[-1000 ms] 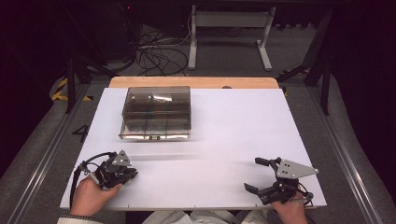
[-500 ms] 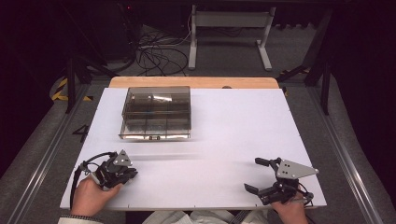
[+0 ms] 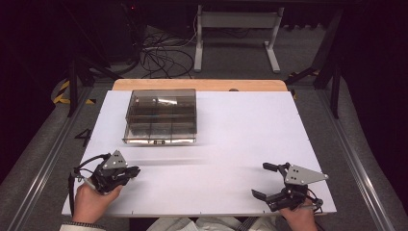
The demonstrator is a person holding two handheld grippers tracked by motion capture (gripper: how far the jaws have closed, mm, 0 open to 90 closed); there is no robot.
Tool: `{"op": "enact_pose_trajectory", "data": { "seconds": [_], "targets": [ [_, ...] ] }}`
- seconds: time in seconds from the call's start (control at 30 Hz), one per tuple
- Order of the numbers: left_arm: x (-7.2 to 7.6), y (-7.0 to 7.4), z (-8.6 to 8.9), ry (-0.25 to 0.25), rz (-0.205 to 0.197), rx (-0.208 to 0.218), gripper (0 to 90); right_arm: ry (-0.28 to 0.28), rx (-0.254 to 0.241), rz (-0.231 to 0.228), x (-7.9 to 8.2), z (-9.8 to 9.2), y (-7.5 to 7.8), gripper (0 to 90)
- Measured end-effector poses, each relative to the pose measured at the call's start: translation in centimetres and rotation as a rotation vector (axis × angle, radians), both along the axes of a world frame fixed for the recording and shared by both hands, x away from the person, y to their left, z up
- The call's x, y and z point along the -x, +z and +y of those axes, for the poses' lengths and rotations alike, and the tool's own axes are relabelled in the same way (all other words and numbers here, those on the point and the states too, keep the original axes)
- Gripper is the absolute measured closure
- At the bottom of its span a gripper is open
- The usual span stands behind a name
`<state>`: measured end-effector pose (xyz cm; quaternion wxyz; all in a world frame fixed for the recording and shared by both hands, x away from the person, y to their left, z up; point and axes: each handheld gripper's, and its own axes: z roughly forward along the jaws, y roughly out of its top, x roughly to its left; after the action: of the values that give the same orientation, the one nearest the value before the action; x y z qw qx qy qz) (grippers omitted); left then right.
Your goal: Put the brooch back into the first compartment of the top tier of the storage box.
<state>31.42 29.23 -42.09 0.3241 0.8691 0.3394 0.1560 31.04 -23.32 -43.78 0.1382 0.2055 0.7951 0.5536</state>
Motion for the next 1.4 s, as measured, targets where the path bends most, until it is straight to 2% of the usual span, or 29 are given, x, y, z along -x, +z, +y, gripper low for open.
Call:
{"op": "enact_pose_trajectory", "data": {
  "seconds": [0.13, 0.17, 0.2, 0.43, 0.63, 0.8, 0.97, 1.13, 1.23, 1.4],
  "targets": [
    [0.3, 0.5, 0.3, 0.007, -0.034, 0.041, 84.1, -0.001, 0.0, -0.001, 0.0, 0.0, 0.0, 4.0],
    [0.4, 0.7, 0.5, 0.012, -0.058, 0.06, 84.1, -0.001, 0.0, 0.0, 0.0, 0.0, 0.0, 4.0],
    [0.4, 0.7, 0.5, 0.012, -0.058, 0.06, 84.1, -0.001, 0.0, 0.0, 0.0, 0.0, 0.0, 4.0],
    [1.0, 1.6, 1.0, 0.027, -0.136, 0.121, 84.1, 0.0, 0.002, 0.0, 0.0, 0.0, 0.0, 4.1],
    [1.4, 2.1, 1.6, 0.042, -0.19, 0.201, 84.1, 0.0, 0.002, 0.002, 0.0, 0.1, 0.0, 4.1],
    [1.5, 2.5, 1.9, 0.04, -0.219, 0.271, 84.1, -0.001, 0.003, 0.0, 0.0, 0.1, 0.0, 4.1],
    [1.7, 3.0, 2.1, 0.046, -0.264, 0.303, 84.1, -0.001, 0.002, 0.002, -0.1, 0.1, -0.1, 4.1],
    [1.9, 3.3, 2.2, 0.055, -0.293, 0.357, 84.1, -0.002, 0.002, 0.001, -0.1, 0.1, -0.1, 4.1],
    [2.1, 3.6, 2.4, 0.057, -0.323, 0.383, 84.1, -0.003, 0.001, 0.002, -0.1, 0.1, -0.1, 4.1],
    [2.2, 3.9, 2.5, 0.055, -0.338, 0.421, 84.1, -0.003, 0.002, 0.003, -0.1, 0.1, -0.1, 4.1]
  ]
}}
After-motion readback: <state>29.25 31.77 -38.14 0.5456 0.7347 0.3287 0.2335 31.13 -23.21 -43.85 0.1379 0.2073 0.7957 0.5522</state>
